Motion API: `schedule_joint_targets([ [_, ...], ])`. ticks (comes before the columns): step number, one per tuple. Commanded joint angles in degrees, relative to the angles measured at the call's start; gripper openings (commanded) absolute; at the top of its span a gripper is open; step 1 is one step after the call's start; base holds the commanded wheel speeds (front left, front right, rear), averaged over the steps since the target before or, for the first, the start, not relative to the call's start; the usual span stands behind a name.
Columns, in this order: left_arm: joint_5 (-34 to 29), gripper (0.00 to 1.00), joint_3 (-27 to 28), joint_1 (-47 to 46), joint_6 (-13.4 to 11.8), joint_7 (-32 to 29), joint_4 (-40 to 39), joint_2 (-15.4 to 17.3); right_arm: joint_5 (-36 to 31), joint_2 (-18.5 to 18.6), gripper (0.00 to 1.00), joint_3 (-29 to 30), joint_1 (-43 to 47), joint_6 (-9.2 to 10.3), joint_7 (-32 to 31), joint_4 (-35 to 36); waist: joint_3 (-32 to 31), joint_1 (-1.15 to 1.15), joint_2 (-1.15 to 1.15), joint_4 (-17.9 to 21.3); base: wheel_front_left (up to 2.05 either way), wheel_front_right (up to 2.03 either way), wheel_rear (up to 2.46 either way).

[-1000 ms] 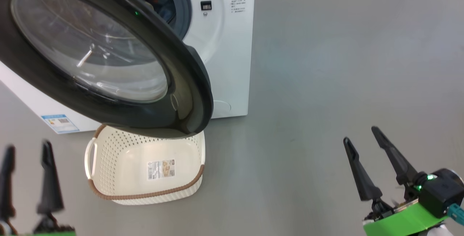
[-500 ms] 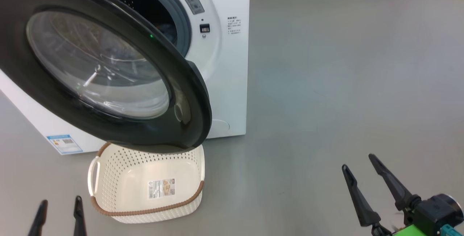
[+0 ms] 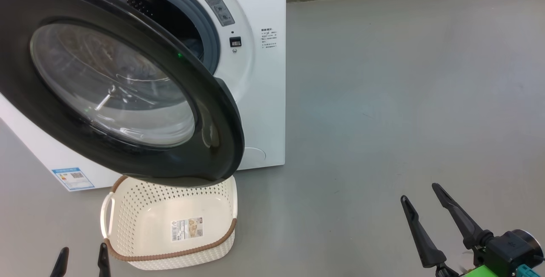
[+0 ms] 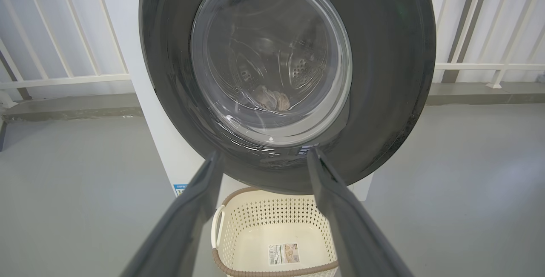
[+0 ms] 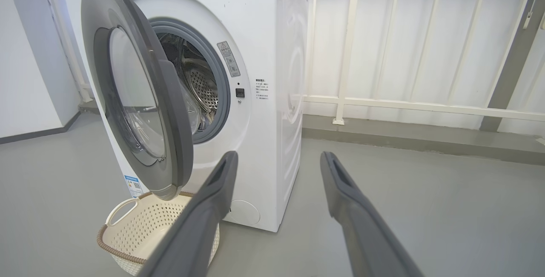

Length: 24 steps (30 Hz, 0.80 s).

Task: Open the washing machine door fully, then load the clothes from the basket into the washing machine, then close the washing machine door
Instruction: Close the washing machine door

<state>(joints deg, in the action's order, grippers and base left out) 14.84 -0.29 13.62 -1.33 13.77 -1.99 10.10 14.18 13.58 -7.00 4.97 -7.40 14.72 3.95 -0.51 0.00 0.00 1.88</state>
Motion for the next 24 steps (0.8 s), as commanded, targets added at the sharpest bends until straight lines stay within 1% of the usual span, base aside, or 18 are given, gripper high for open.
schedule_joint_targets([
  [1, -0.43, 1.00, 1.74, -1.57, -0.26, 0.71, -0.45, 0.39, -0.43, 0.65, 1.00, -1.01, -0.02, -0.09, 0.28, 1.28, -0.01, 0.00, 0.00, -0.05, 0.00, 0.00, 0.00],
  [19, -0.18, 1.00, 1.24, -2.06, -0.84, 0.83, 0.88, 0.73, -0.17, -0.03, 1.00, -0.39, -0.16, -0.09, 0.28, 1.07, -0.11, 0.00, 0.00, 0.02, 0.00, 0.00, 0.00],
  [20, -0.19, 1.00, 1.21, -2.12, -0.89, 0.84, 0.87, 0.75, -0.08, -0.11, 0.77, -0.34, -0.16, -0.09, 0.28, 1.06, -0.08, 0.00, 0.00, -0.02, 0.00, 0.00, 0.00],
  [21, -0.23, 1.00, 1.15, -2.20, -0.94, 0.85, 0.87, 0.76, 0.02, -0.16, 0.32, -0.28, -0.14, -0.09, 0.28, 1.02, -0.04, 0.00, 0.00, -0.12, 0.00, 0.00, 0.00],
  [22, -0.26, 1.00, 1.08, -2.26, -0.99, 0.86, 0.87, 0.76, 0.43, -0.26, 0.00, -0.32, -0.05, -0.09, 0.28, 0.77, -0.03, 0.00, 0.00, -0.21, 0.00, 0.00, 0.00],
  [24, -0.31, 1.00, 0.87, -2.39, -0.99, 0.87, 0.97, 0.79, 0.93, 0.04, 0.00, -0.70, -0.05, -0.09, 0.28, 0.27, -0.07, 0.00, 0.00, -0.46, 0.00, 0.00, 0.00],
])
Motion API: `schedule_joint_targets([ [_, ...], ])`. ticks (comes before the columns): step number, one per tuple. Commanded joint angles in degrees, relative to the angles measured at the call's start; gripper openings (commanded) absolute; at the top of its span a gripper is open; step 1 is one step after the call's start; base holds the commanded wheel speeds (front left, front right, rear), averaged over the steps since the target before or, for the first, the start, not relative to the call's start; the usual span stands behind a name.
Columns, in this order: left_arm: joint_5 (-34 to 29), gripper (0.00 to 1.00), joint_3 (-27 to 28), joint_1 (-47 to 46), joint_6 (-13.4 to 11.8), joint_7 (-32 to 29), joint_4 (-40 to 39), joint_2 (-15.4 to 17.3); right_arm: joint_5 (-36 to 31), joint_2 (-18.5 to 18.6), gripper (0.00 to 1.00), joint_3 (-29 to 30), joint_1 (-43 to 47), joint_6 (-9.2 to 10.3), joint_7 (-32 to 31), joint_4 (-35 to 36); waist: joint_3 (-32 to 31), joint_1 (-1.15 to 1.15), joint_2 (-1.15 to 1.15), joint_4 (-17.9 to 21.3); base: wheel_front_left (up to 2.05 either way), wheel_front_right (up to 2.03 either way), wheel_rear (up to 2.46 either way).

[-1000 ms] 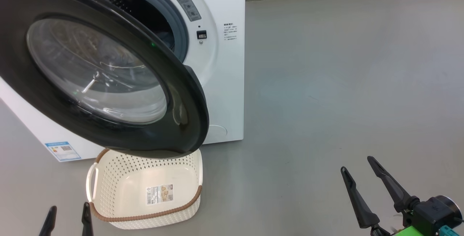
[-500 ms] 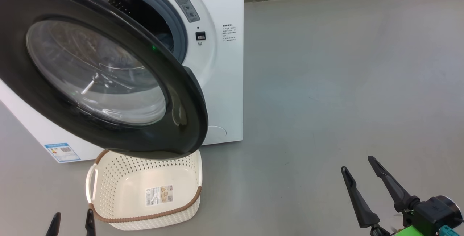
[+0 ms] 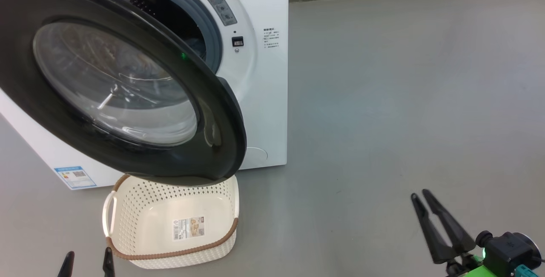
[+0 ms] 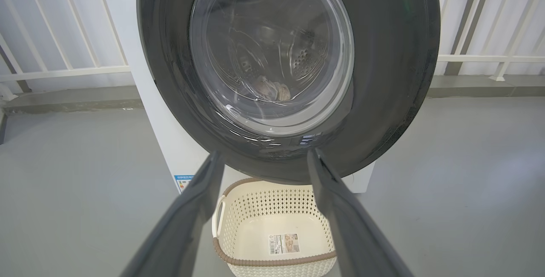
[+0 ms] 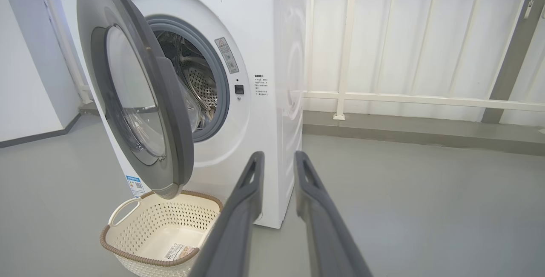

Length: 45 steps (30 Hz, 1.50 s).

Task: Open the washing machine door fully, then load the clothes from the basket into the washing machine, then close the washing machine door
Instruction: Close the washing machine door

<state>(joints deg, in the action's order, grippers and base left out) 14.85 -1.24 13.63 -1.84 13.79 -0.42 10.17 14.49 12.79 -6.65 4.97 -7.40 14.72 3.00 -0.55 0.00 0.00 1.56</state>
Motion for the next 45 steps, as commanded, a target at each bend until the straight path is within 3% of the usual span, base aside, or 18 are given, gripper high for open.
schedule_joint_targets([
  [1, -0.34, 1.00, 1.68, -2.52, -0.43, 0.86, -0.48, 0.75, 0.74, 0.92, 0.00, -1.04, -0.08, -0.09, 0.28, 1.03, -0.07, 0.00, 0.00, -0.31, 0.00, 0.00, 0.00],
  [15, -0.72, 1.00, 0.19, -3.73, -0.30, 0.98, -0.49, 0.79, 2.49, 1.49, 0.00, -0.72, -1.51, -0.09, 0.28, -3.66, -0.23, 0.00, 0.00, -3.40, 0.00, 0.00, 0.00],
  [26, -0.94, 1.00, -0.67, -5.02, -0.27, 1.09, -0.60, 0.40, 4.69, 1.57, 0.00, 0.56, -7.91, -0.09, 0.28, -13.49, 0.73, 0.00, 0.00, -7.41, 0.00, 0.00, 0.00],
  [33, -1.07, 1.00, -1.40, -6.45, 0.17, 1.15, 0.23, -0.06, 5.79, 2.00, 0.00, 1.00, -16.64, -0.09, 0.28, -24.39, 0.99, 0.00, 0.00, -10.35, 0.00, 0.00, 0.00],
  [45, -2.24, 1.00, -3.45, -10.09, 1.48, 1.19, 0.57, -1.43, 7.04, 3.01, 0.00, -0.69, -32.43, -0.09, 0.28, -36.96, 3.45, 0.00, 0.00, -14.94, 0.00, 0.00, 0.00],
])
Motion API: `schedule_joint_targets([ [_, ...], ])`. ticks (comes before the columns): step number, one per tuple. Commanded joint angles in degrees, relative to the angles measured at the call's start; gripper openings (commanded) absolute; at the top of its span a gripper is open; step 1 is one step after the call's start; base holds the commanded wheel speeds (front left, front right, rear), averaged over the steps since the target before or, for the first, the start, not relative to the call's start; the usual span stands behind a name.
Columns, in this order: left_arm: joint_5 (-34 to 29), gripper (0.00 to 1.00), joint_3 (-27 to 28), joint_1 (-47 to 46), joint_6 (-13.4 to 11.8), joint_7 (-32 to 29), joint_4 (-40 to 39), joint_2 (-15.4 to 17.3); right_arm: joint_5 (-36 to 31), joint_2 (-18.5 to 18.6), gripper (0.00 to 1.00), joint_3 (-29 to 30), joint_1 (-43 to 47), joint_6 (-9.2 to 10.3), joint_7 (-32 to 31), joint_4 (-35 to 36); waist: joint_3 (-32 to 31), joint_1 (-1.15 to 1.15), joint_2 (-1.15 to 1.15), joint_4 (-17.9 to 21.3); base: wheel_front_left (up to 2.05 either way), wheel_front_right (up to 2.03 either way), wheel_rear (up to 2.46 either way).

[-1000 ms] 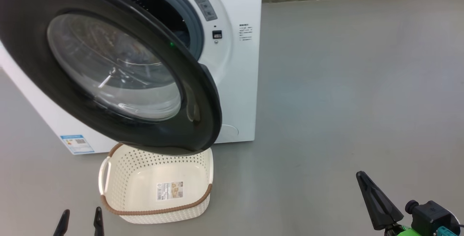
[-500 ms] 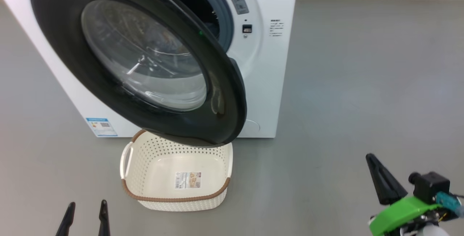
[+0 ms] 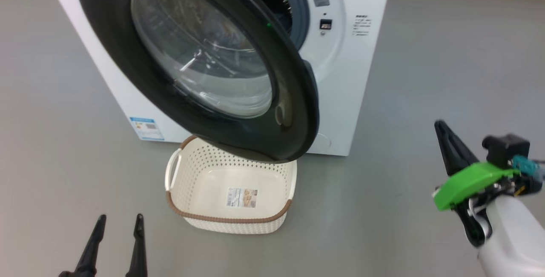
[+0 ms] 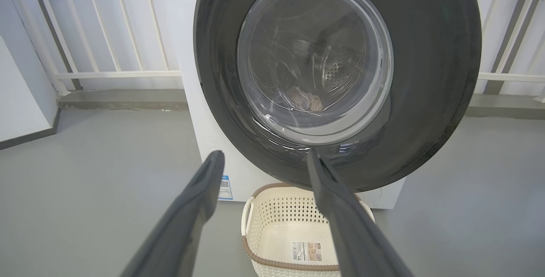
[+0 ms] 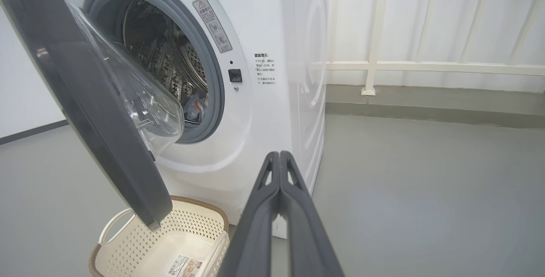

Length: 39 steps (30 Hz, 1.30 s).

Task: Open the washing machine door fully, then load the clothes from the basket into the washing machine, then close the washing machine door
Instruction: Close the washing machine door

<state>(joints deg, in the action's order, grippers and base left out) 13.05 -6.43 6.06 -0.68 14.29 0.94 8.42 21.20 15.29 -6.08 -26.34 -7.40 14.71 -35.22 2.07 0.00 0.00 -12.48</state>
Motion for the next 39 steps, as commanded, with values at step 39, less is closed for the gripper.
schedule_joint_targets([
  [39, -4.09, 1.00, 4.54, -5.76, 2.32, 0.71, -1.36, -4.31, 8.75, 0.95, 0.00, -33.75, -28.10, -0.09, -2.91, 16.54, 5.60, 0.00, 0.00, -5.00, 0.00, 0.00, 0.00],
])
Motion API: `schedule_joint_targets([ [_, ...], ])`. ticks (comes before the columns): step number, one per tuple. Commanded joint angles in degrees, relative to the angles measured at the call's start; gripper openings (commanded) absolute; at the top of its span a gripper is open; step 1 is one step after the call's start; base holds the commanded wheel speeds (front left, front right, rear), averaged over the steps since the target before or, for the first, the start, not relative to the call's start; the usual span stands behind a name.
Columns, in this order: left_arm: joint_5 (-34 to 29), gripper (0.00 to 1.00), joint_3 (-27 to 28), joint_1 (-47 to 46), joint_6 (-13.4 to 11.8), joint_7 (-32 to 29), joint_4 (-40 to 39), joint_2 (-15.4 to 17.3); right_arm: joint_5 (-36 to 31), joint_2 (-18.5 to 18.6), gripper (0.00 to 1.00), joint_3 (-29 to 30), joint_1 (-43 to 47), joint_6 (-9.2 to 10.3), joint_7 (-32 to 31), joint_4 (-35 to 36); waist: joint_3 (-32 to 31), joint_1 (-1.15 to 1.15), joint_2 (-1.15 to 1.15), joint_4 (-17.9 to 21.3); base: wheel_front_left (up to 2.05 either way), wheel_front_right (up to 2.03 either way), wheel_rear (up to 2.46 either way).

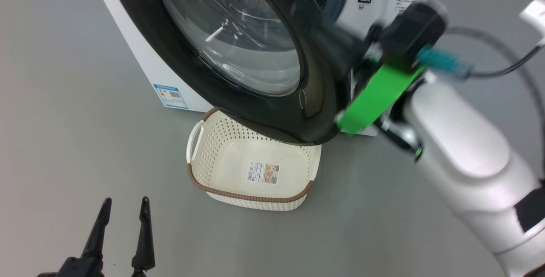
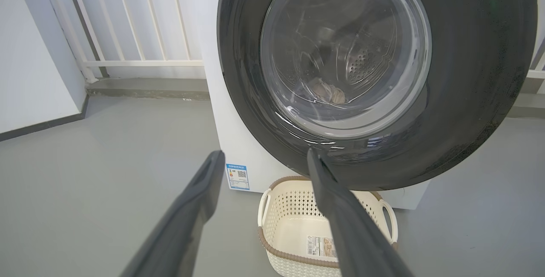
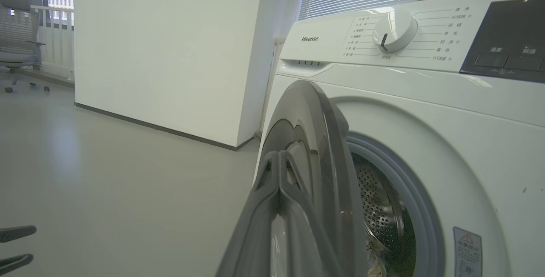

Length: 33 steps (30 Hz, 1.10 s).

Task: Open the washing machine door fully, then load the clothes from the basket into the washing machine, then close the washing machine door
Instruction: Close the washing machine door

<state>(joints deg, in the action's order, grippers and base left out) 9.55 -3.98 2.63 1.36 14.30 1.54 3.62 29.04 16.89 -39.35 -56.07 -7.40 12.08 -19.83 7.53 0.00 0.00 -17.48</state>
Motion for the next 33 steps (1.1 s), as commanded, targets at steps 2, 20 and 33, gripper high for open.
schedule_joint_targets([
  [2, -0.69, 1.00, 2.21, -2.37, 0.31, 0.70, -2.03, 0.35, 1.46, -0.43, 0.00, -3.22, 2.77, -0.09, -0.95, 0.87, 0.45, 0.00, 0.00, 0.05, 0.00, 0.00, 0.00],
  [20, -1.05, 1.00, 2.05, -3.70, 0.58, 0.70, -1.60, -0.50, 6.58, 1.46, 0.00, -12.02, 4.72, -0.09, -0.12, -11.08, 1.54, 0.00, 0.00, -0.05, 0.00, 0.00, 0.00],
  [33, -1.61, 1.00, 2.25, -3.77, 0.85, 0.70, -1.40, -0.65, 8.43, 2.02, 0.00, -12.37, 3.05, -0.09, 1.30, -17.14, 1.63, 0.00, 0.00, 0.36, 0.00, 0.00, 0.00],
])
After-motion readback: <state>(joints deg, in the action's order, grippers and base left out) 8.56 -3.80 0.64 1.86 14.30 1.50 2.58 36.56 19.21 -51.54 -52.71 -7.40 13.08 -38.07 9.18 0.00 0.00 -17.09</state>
